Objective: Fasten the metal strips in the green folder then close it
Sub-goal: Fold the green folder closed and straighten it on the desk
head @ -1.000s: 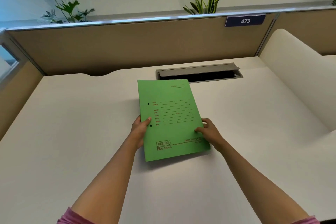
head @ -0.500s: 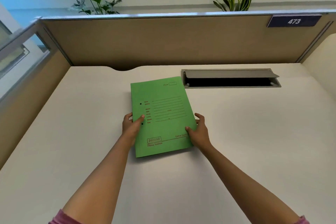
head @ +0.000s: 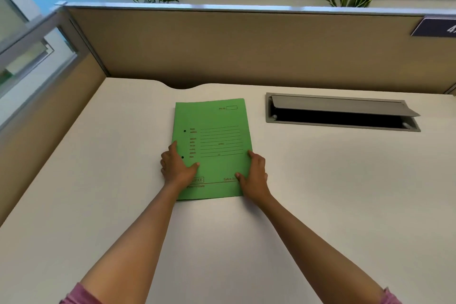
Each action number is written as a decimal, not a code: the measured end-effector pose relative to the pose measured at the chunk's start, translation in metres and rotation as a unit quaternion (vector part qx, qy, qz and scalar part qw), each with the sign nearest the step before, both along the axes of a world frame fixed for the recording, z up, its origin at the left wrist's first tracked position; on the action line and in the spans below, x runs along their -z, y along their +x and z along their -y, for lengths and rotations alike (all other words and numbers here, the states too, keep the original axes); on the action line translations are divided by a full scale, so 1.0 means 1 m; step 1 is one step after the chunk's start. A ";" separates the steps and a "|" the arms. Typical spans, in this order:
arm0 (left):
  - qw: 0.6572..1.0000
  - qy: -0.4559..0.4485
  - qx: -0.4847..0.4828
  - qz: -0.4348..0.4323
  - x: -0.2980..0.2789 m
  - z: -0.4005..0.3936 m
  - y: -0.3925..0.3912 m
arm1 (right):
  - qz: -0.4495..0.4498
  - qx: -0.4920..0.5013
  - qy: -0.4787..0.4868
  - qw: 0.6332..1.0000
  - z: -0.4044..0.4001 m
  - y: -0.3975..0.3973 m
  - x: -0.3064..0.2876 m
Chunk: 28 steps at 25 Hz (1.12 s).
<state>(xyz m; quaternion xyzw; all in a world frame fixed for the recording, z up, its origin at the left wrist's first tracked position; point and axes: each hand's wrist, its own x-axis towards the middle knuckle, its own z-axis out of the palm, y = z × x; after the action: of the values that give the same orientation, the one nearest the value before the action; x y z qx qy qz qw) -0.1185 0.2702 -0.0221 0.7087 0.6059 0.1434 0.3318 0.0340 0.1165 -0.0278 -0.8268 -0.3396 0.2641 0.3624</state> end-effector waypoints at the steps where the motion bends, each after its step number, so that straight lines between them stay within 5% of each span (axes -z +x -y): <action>1: 1.000 0.009 0.007 -0.003 0.001 -0.003 0.002 | 0.010 -0.006 -0.006 1.000 -0.003 -0.001 0.001; 7: 0.998 0.049 0.031 0.020 0.011 -0.014 0.012 | 0.070 -0.022 -0.052 0.996 -0.016 -0.006 0.013; 17: 0.983 0.013 0.113 -0.142 0.035 0.022 0.029 | 0.210 -0.089 -0.080 0.970 -0.021 -0.010 0.030; 28: 0.976 -0.001 0.122 -0.179 0.024 0.032 0.029 | 0.238 -0.183 -0.074 0.951 0.006 0.004 0.032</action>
<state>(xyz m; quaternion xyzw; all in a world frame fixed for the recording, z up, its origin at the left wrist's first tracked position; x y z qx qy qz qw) -0.0895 0.2384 -0.0465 0.7909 0.5651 -0.0281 0.2334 0.0379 0.1108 -0.0597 -0.8137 -0.5412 0.1456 0.1542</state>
